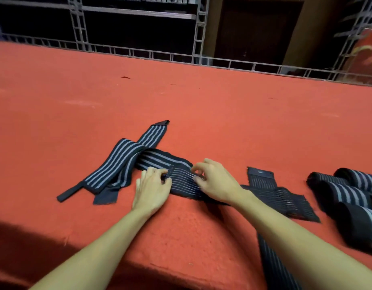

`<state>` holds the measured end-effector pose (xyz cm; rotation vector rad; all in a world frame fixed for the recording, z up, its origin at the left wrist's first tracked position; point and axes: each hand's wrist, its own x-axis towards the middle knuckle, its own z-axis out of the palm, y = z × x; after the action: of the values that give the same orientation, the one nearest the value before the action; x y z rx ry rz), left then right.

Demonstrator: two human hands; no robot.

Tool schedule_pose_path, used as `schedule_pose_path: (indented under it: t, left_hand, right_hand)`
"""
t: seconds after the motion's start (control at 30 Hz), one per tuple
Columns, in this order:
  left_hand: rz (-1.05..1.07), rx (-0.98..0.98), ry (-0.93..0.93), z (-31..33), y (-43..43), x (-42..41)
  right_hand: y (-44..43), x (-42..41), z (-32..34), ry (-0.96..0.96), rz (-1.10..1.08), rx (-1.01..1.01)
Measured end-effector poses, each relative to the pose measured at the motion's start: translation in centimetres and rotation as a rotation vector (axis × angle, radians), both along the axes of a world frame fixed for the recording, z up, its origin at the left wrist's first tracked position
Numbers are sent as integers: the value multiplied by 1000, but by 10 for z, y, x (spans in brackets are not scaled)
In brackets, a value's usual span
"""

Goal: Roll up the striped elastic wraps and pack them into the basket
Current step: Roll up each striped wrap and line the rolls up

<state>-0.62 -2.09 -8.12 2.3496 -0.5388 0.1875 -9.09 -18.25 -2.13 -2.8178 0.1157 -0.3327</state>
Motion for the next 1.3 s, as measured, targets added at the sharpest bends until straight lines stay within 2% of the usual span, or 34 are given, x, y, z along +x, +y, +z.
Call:
schedule_pose_path:
  t: [0.17, 0.23, 0.37, 0.43, 0.53, 0.7, 0.77, 0.87, 0.97, 1.13, 1.17, 1.3]
  left_hand:
    - [-30, -187, 20, 2, 4, -1]
    - [-66, -236, 32, 1, 3, -1]
    - [-155, -372, 59, 1, 4, 0]
    - [-211, -359, 37, 3, 6, -5]
    - [-280, -302, 8, 7, 5, -13]
    - [-315, -458, 143, 10, 6, -8]
    - [-325, -354, 162, 6, 5, -3]
    - [-318, -32, 34, 1, 1, 1]
    - [-323, 159, -62, 2, -1, -1]
    - [-321, 385, -13, 19, -10, -13]
    - [-326, 356, 3, 27, -14, -18]
    - [-532, -132, 254, 66, -38, -52]
  right_hand:
    - [21, 25, -36, -136, -2, 330]
    - [20, 23, -48, -208, 10, 372]
    - [18, 19, -48, -207, 39, 524]
    - [19, 16, -46, -216, 43, 597]
    - [20, 13, -46, -234, 46, 597]
    - [9, 13, -46, -252, 1, 748]
    - [5, 9, -42, -246, -48, 751]
    - [1, -5, -33, -202, -117, 706]
    - [-8, -25, -17, -204, -180, 714]
    - [-23, -65, 26, -318, -269, 843]
    - [-24, -73, 36, -340, -270, 914]
    - [-25, -99, 82, -351, -134, 1161]
